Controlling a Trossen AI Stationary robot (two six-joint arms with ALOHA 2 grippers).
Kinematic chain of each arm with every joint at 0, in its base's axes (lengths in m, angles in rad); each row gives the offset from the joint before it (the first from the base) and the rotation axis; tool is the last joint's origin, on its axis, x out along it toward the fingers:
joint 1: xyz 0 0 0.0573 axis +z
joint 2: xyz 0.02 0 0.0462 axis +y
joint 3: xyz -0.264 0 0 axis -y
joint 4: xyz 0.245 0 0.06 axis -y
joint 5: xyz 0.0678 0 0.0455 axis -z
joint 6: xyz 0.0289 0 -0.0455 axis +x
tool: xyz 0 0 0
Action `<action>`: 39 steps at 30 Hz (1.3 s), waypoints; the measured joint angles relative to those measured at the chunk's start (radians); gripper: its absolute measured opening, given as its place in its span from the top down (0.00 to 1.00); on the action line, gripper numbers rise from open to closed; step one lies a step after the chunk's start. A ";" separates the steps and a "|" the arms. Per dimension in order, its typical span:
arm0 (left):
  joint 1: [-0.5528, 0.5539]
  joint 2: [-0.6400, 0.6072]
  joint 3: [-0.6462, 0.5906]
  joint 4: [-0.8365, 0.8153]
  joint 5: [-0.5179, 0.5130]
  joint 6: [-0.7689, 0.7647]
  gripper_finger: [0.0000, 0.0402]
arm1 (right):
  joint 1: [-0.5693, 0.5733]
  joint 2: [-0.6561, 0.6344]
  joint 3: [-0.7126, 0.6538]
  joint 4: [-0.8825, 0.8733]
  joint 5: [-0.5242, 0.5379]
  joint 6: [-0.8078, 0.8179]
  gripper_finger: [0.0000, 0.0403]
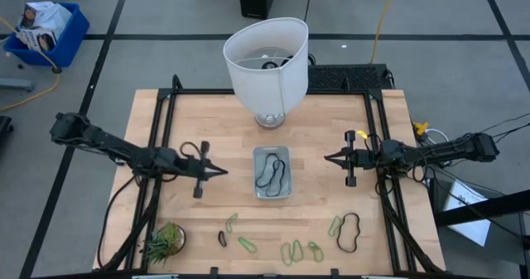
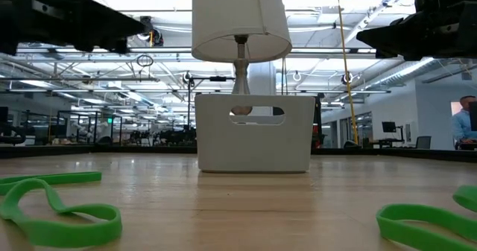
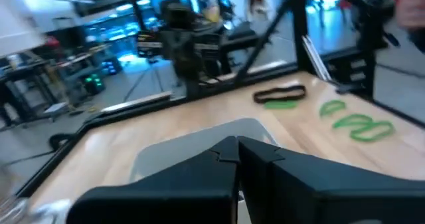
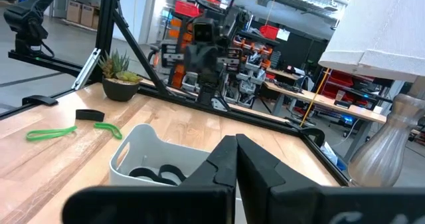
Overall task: Pick and place rubber bands into bin
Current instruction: Put the black rubber band into the gray bin
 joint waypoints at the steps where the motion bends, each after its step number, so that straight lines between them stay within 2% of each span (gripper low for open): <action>1: -0.008 -0.032 -0.012 -0.013 -0.028 -0.011 0.99 | 0.000 0.000 0.000 0.000 0.000 0.000 1.00; 6: -0.129 -0.160 -0.022 -0.202 -0.230 0.001 1.00 | 0.000 0.000 0.000 0.000 0.000 0.001 1.00; 10: -0.242 -0.234 -0.022 -0.241 -0.354 0.055 1.00 | 0.000 0.000 0.000 -0.007 0.000 0.028 1.00; 14: -0.301 -0.280 -0.022 -0.239 -0.398 0.093 1.00 | 0.000 0.000 0.000 -0.028 -0.001 0.033 1.00; 19: -0.314 -0.286 -0.021 -0.240 -0.403 0.073 1.00 | 0.016 0.000 0.002 -0.038 -0.009 0.082 1.00; 23: -0.314 -0.286 -0.019 -0.240 -0.404 0.058 0.96 | 0.090 0.031 0.090 -0.202 -0.018 0.088 0.96; 28: -0.314 -0.286 -0.019 -0.241 -0.404 0.042 0.95 | 0.242 0.146 0.296 -0.518 0.085 0.164 0.83; 35: -0.314 -0.286 -0.019 -0.241 -0.404 0.028 0.99 | 0.438 0.363 0.574 -0.888 0.105 0.422 0.62; 39: -0.314 -0.286 -0.019 -0.241 -0.405 0.003 0.95 | 0.544 0.478 0.626 -0.976 0.100 0.549 0.56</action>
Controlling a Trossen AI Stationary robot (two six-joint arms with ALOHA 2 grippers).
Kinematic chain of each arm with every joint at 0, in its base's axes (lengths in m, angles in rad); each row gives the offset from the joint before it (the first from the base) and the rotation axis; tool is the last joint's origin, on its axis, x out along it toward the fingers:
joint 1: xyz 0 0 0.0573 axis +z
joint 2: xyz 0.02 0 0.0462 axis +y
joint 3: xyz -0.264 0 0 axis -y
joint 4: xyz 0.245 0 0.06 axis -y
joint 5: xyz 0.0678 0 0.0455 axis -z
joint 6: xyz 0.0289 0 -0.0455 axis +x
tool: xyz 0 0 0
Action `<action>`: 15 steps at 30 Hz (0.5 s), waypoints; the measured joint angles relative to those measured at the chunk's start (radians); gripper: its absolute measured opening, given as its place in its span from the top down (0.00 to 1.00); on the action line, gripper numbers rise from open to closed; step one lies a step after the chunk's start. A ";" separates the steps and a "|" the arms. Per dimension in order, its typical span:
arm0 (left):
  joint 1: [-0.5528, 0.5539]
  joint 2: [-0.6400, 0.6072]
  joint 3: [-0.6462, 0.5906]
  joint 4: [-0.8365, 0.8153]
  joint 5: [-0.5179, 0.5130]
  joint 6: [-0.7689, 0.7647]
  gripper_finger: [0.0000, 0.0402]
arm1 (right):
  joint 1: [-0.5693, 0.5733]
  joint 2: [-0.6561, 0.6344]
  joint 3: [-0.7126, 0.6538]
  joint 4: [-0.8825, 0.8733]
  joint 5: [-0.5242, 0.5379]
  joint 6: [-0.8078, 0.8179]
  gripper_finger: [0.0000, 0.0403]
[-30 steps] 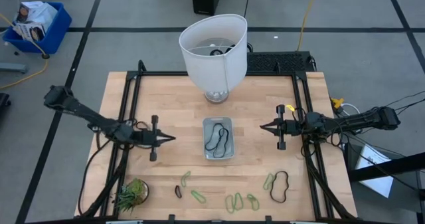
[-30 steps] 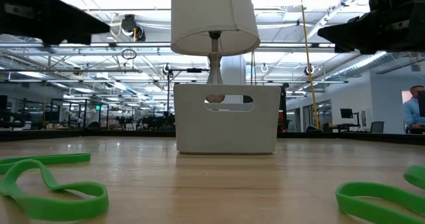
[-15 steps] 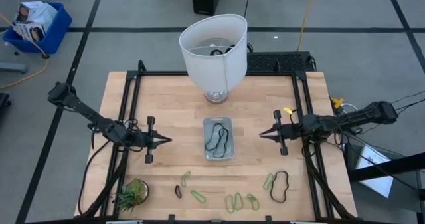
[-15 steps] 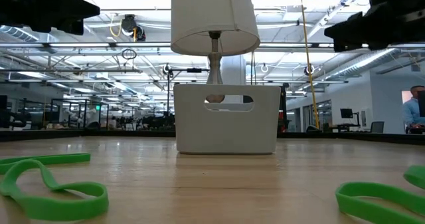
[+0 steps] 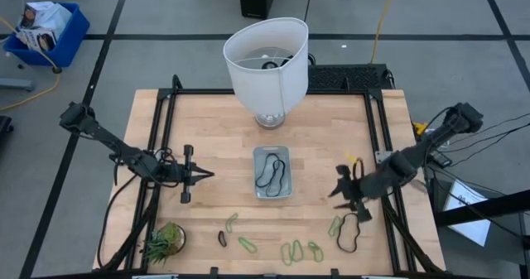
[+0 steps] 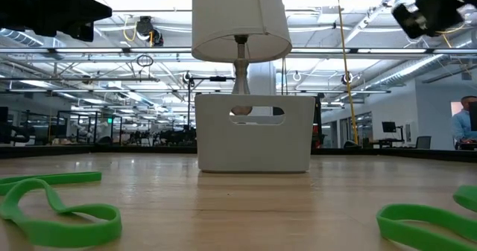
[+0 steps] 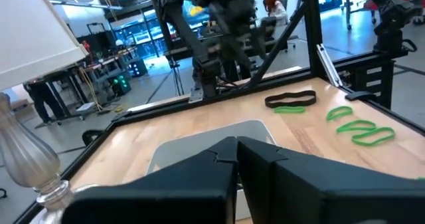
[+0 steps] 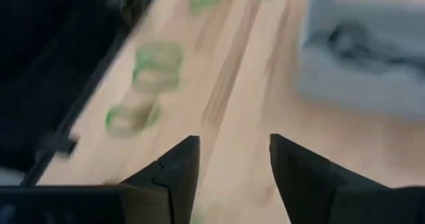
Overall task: Pick and place rubber bands into bin
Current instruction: Put the black rubber band into the gray bin
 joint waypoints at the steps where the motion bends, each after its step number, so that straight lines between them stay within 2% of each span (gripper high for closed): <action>1: 0.000 0.000 0.000 0.000 0.000 -0.005 0.94 | 0.026 0.027 0.000 -0.021 -0.004 0.041 0.56; 7: 0.000 0.000 0.000 0.000 0.000 -0.028 0.91 | 0.132 0.141 -0.001 -0.177 -0.029 0.307 0.55; 15: 0.000 0.000 0.001 0.000 0.000 -0.041 0.91 | 0.186 0.211 -0.048 -0.144 -0.043 0.396 0.55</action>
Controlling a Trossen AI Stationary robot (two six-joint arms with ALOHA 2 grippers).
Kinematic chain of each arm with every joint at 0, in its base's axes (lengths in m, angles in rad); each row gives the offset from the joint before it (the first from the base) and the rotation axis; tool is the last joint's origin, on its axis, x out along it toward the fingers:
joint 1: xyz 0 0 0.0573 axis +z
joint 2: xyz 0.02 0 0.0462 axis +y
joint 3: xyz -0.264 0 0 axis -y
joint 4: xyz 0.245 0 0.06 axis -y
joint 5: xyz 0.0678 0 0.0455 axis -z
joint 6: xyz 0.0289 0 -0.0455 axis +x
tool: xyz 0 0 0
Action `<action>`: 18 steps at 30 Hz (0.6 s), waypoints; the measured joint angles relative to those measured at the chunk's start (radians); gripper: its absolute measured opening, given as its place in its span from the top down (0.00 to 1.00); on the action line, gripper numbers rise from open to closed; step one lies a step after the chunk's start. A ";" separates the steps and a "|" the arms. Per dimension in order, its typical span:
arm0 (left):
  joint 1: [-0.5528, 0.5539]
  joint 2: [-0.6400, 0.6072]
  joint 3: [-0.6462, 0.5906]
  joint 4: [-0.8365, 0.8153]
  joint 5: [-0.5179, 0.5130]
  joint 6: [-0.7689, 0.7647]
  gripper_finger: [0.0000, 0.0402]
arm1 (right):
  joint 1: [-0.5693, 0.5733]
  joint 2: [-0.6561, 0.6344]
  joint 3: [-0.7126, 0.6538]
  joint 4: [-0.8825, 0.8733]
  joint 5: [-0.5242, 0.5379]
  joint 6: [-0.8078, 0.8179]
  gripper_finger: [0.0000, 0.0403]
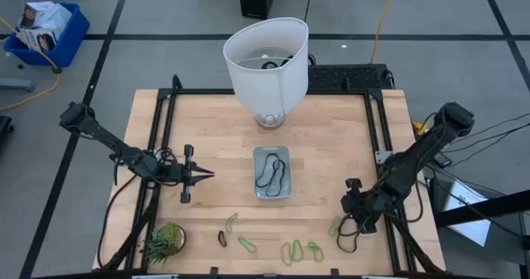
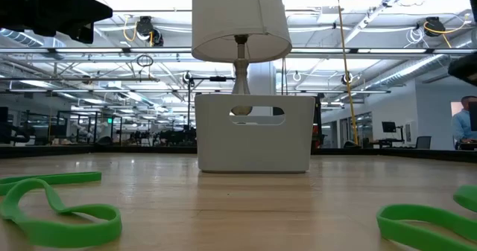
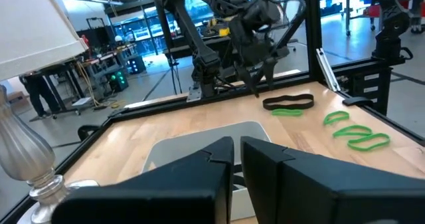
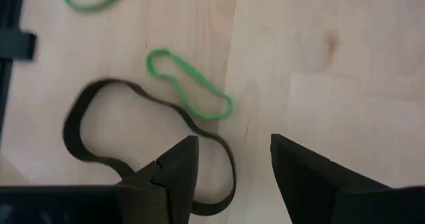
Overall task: Pick and place rubber bands into bin
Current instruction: Put the black rubber band into the gray bin
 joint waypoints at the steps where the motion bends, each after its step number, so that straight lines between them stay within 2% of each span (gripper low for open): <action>1: 0.000 0.000 0.000 0.000 0.000 0.001 0.91 | 0.002 0.008 -0.011 0.010 -0.009 0.001 0.55; 18: 0.000 0.000 0.001 -0.023 0.000 -0.004 0.91 | 0.007 0.082 -0.213 0.272 -0.115 0.103 0.55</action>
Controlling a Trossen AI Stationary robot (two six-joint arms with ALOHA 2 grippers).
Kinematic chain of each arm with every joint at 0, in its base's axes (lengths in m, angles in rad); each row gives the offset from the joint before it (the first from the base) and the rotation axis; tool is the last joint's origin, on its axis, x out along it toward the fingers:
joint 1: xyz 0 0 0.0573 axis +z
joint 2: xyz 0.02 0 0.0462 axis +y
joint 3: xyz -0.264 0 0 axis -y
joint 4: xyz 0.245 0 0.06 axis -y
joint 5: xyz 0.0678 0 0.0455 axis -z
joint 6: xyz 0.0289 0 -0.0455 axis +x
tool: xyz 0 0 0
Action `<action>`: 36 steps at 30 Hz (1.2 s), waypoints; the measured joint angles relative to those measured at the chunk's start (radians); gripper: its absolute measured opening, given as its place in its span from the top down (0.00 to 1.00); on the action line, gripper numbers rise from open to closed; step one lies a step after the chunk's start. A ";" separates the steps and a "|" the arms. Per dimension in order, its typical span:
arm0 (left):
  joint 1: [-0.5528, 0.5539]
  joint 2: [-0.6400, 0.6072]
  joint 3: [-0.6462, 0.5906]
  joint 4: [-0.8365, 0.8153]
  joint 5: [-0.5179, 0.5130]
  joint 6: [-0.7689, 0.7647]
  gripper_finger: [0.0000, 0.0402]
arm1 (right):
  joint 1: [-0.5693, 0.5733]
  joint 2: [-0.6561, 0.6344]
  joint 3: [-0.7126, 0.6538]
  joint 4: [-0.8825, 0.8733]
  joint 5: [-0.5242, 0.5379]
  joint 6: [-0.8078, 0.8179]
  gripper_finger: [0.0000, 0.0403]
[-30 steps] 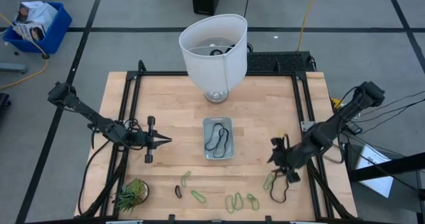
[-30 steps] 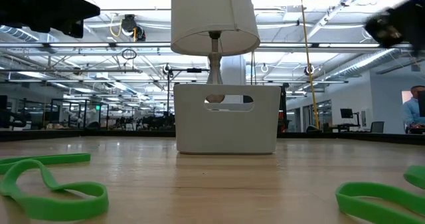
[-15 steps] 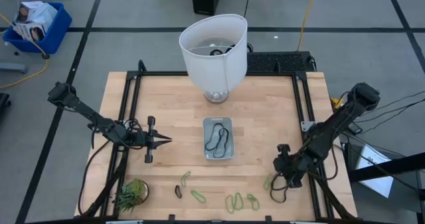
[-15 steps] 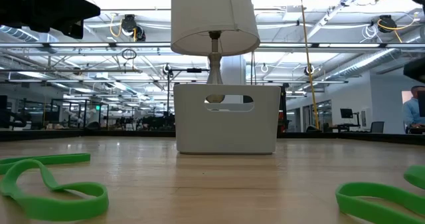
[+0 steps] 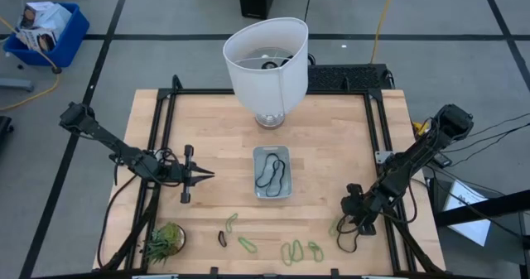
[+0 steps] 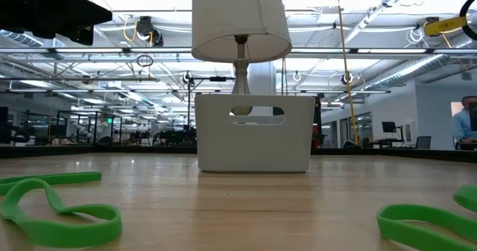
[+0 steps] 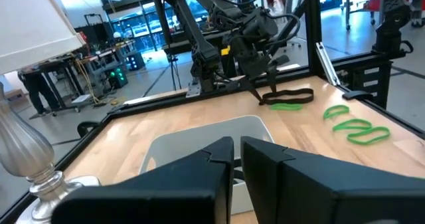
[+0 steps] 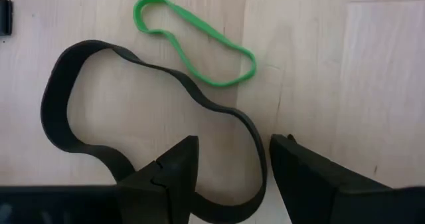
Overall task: Pick and place rubber bands into bin
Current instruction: Put the black rubber band into the gray bin
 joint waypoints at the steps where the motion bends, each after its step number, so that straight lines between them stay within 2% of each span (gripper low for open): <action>1: 0.000 0.000 0.000 0.000 0.000 -0.001 0.91 | 0.000 0.002 -0.007 0.006 0.000 -0.002 0.56; 6: 0.000 0.000 0.000 -0.001 0.000 -0.001 0.91 | 0.000 0.007 -0.029 0.003 0.014 -0.005 0.66; 14: 0.000 0.000 0.000 0.000 0.000 -0.001 0.91 | -0.002 0.005 -0.057 0.004 0.050 0.035 0.97; 19: 0.000 0.000 0.000 0.000 0.000 -0.001 0.91 | -0.004 -0.032 -0.045 0.025 0.079 0.023 0.99; 22: 0.000 0.000 0.000 0.000 0.000 -0.001 0.91 | -0.004 -0.075 -0.008 -0.030 0.103 -0.027 0.99; 30: 0.000 0.000 0.000 -0.007 -0.013 0.000 0.91 | -0.017 -0.177 0.247 -0.448 0.266 -0.149 1.00; 36: 0.001 0.000 0.000 -0.019 -0.034 0.000 0.91 | -0.017 -0.255 0.347 -0.592 0.435 -0.273 1.00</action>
